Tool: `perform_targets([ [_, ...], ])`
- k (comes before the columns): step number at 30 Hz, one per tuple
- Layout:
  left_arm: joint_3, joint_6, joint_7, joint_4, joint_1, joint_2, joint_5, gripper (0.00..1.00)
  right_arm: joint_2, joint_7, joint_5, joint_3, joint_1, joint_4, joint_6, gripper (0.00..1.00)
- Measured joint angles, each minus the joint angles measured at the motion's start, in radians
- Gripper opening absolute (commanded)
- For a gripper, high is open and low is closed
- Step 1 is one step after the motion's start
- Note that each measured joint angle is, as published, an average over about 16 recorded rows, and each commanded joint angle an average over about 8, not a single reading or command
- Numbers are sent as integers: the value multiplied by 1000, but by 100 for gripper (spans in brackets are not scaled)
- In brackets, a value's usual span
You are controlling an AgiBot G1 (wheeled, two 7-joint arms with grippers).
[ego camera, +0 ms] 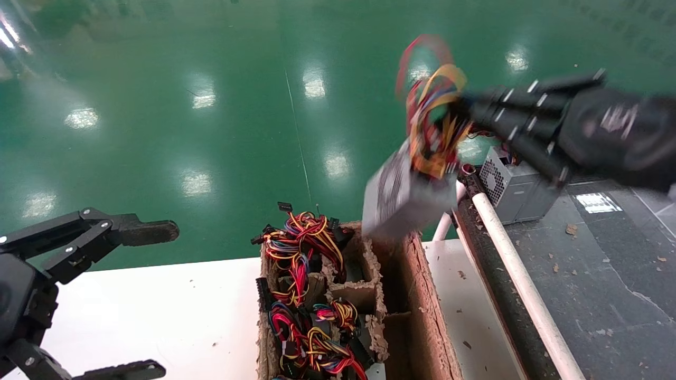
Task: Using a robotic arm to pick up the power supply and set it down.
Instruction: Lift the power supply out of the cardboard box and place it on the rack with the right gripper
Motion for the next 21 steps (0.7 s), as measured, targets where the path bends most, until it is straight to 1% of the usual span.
perform_targets([
  [6,1,0,0,0,0,0,0,100,1,-39,-85,12,101,-97,73,0],
  [11,1,0,1,0,0,0,-1,100,6,-79,-144,19,176,-202,115,0],
  [16,1,0,1,0,0,-1,-1,100,19,-125,-185,27,232,-316,134,0],
  [21,2,0,1,0,-1,-1,-1,100,36,-173,-217,28,263,-430,134,0],
])
